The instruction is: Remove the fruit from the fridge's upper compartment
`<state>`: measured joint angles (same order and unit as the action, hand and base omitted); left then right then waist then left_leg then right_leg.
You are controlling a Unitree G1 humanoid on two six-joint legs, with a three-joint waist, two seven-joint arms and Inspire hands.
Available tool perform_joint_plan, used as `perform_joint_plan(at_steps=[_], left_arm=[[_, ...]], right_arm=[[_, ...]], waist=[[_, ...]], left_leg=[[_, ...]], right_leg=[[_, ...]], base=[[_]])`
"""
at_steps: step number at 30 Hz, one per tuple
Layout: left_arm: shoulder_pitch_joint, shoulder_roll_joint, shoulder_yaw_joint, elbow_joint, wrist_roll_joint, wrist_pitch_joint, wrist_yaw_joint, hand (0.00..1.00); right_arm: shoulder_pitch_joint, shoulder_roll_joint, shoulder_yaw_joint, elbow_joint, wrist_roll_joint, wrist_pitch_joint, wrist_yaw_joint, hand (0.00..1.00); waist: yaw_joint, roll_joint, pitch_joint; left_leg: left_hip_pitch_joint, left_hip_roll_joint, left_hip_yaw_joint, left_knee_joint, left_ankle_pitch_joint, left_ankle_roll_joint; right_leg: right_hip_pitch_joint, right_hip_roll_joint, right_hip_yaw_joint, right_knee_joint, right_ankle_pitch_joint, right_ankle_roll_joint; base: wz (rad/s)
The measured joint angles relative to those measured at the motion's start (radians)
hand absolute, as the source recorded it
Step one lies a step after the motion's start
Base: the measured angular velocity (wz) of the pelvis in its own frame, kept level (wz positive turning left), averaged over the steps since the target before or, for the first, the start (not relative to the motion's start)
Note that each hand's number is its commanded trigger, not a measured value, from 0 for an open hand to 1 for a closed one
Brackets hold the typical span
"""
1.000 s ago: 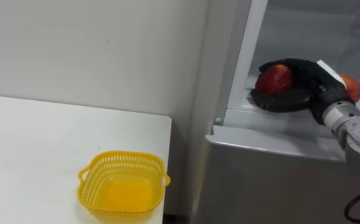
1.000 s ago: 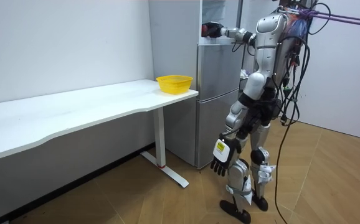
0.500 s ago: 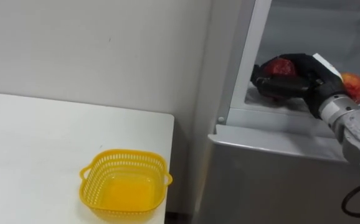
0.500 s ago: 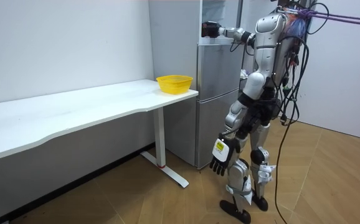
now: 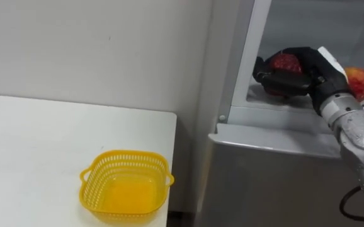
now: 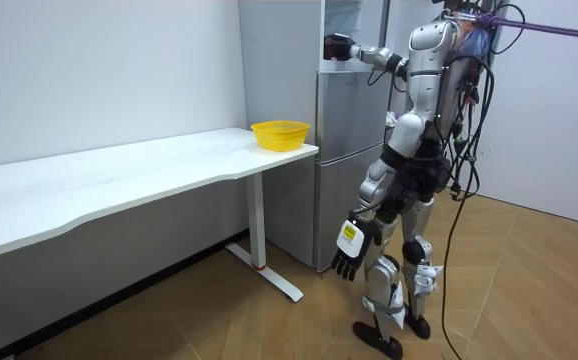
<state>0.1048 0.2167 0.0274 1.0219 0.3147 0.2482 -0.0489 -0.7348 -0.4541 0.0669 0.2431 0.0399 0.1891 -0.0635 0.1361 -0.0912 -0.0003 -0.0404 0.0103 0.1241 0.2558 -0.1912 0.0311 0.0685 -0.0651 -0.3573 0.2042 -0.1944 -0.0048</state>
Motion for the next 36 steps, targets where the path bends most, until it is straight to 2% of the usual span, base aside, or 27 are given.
perform_joint_plan(at_steps=[4,7,13,15,19,23,28,33,36], left_arm=[[0.000,-0.004,-0.003,0.000,-0.036,-0.027,0.003,0.00],[0.000,-0.005,-0.013,0.012,-0.071,-0.061,0.024,0.00],[0.006,-0.008,-0.013,0.031,-0.072,-0.098,0.043,0.00],[0.007,-0.008,-0.013,0.031,-0.079,-0.111,0.046,0.00],[0.018,-0.008,-0.013,0.040,-0.088,-0.128,0.046,0.00],[0.018,-0.008,-0.013,0.060,-0.086,-0.145,0.046,0.00],[0.019,-0.007,-0.022,0.078,-0.085,-0.146,0.047,0.00],[0.018,-0.007,-0.053,0.078,-0.077,-0.147,0.046,0.00],[0.000,-0.006,-0.071,0.108,-0.075,-0.166,0.044,0.00]], right_arm=[[0.078,0.052,0.000,-0.143,-0.053,0.000,-0.065,1.00],[0.129,0.098,0.010,-0.240,-0.097,0.000,-0.122,1.00],[0.176,0.137,0.031,-0.363,-0.203,-0.024,-0.207,1.00],[0.191,0.137,0.032,-0.416,-0.205,-0.034,-0.227,1.00],[0.210,0.148,0.036,-0.504,-0.244,-0.087,-0.277,1.00],[0.212,0.150,0.050,-0.532,-0.285,-0.107,-0.323,1.00],[0.224,0.152,0.110,-0.617,-0.429,-0.144,-0.381,1.00],[0.224,0.155,0.173,-0.640,-0.512,-0.185,-0.381,1.00],[0.225,0.155,0.200,-0.640,-0.567,-0.201,-0.365,1.00]], waist=[[-0.010,0.029,-0.0078],[-0.011,0.041,-0.0062],[-0.023,0.045,-0.0036],[-0.022,0.043,-0.0034],[-0.025,0.037,-0.0008],[-0.025,0.031,0.0006],[-0.020,0.030,-0.0002],[-0.018,0.030,-0.0004],[-0.013,0.026,0.0023]], left_leg=[[0.002,-0.002,0.010,-0.005,0.000,0.000],[0.017,-0.001,0.014,-0.017,0.001,0.000],[0.017,-0.002,0.012,-0.025,0.001,0.000],[0.018,-0.002,0.012,-0.033,0.001,0.000],[0.019,-0.002,0.013,-0.034,0.001,0.000],[0.019,-0.003,0.011,-0.033,0.001,0.000],[0.018,-0.002,0.013,-0.033,0.001,0.000],[0.028,-0.002,0.012,-0.035,0.001,0.000],[0.037,-0.002,0.011,-0.037,0.001,0.000]], right_leg=[[0.000,-0.003,0.000,0.000,0.000,0.000],[0.002,-0.003,0.005,0.000,0.000,0.000],[0.000,-0.003,0.001,-0.001,0.000,0.001],[0.000,-0.003,0.000,-0.001,0.000,0.001],[0.005,-0.003,-0.001,-0.001,0.000,0.001],[0.006,0.000,0.000,-0.001,0.000,0.002],[0.003,0.004,0.001,-0.002,0.001,0.003],[0.009,0.005,0.001,-0.002,0.001,0.003],[0.020,0.004,0.001,-0.002,0.001,0.003]], base=[[-0.02],[-0.08],[-0.01],[0.00],[0.00],[0.00],[0.00],[0.00],[0.00]])
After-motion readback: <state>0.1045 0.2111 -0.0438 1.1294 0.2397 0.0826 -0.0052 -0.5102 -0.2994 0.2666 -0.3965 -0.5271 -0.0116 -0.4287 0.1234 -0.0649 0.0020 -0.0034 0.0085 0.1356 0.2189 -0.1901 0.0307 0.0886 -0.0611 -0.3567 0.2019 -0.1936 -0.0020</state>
